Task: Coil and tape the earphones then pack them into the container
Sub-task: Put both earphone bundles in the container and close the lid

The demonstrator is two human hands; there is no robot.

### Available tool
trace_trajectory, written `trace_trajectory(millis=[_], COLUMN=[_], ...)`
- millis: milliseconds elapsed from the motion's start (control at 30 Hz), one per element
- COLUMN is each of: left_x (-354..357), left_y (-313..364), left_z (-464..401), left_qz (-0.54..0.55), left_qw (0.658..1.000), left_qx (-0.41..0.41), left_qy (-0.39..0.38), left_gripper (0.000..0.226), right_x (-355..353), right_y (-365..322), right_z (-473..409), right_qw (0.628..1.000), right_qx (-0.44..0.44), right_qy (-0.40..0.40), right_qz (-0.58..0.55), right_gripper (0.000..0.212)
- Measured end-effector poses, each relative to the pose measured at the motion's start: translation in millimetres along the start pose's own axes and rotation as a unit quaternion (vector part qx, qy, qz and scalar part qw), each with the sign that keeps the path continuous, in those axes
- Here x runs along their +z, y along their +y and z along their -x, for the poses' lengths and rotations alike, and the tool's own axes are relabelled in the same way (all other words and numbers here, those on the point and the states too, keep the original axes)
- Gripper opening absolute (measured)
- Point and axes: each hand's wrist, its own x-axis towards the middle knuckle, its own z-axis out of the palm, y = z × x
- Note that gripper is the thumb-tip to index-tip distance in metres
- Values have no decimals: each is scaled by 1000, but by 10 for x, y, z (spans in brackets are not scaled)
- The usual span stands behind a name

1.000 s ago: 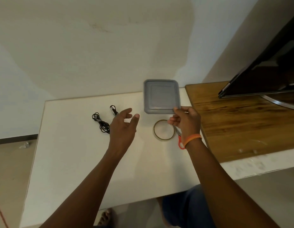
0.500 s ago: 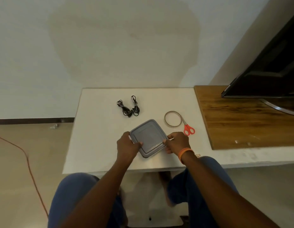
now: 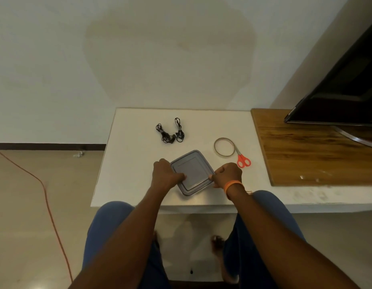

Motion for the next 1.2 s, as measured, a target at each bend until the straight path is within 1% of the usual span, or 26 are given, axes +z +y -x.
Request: trace_trajectory(millis=[100,133,200,300,367,433,533,600,633,700,767,800,867,900,1000,1033,1100,1167,1200], left_x=[-25,-6,70,140,146,149,153,161,163,158,159,162,164,166,165,160,109,49,27], left_y=[14,18,45,104,131,129,136,152,166,197,215,209,200,194,189,193,226,233,233], left_z=[-57,-75,-88,-92,-113,-127,-106,-92,-87,-81,-74,-77,-67,-71,-101,-106,-73,-33,-12], left_qz=[7,8,7,7,4,5,3,1,-2,-1,5,5,3,1,-4,3,15,32,37], left_qw=[1000,1000,999,999,999,998,998,998,998,997,997,996,996,996,996,996,995,995,995], left_qx=[-10,-14,-9,-17,-37,-54,-53,-51,-55,-69,-78,-79,-82,-84,-86,-88,-95,-98,-94], left_qy=[13,20,30,40,33,27,33,34,31,28,28,29,31,31,24,22,13,-3,-6], left_gripper=[84,88,88,89,93,93,95,98,96,91,92,93,95,95,91,91,86,75,74], right_x=[-66,-72,-66,-47,-56,-55,-22,21,32,37,24,25,42,49,67,72,46,-28,-67], right_y=[-11,-6,9,17,-9,-28,-50,-27,-15,-26,-61,-70,-45,-30,14,39,17,-52,-86], right_z=[-33,-62,-118,-159,-151,-131,-83,-91,-104,-86,-24,5,11,10,-3,-8,6,31,19], right_qw=[999,999,998,994,992,990,990,991,993,994,996,997,999,999,999,999,1000,994,991], right_qx=[32,41,56,84,97,103,91,81,74,64,57,47,36,31,-2,-9,-4,30,57], right_qy=[-22,-27,-33,-57,-68,-77,-99,-97,-93,-84,-67,-57,-33,-26,-20,-13,-10,-58,-73], right_qz=[-20,-18,-7,-36,-53,-59,-35,-37,-29,-11,-5,6,18,15,38,35,-15,-91,-99], right_gripper=[19,20,26,32,29,20,14,25,27,19,12,12,23,25,22,23,26,13,16])
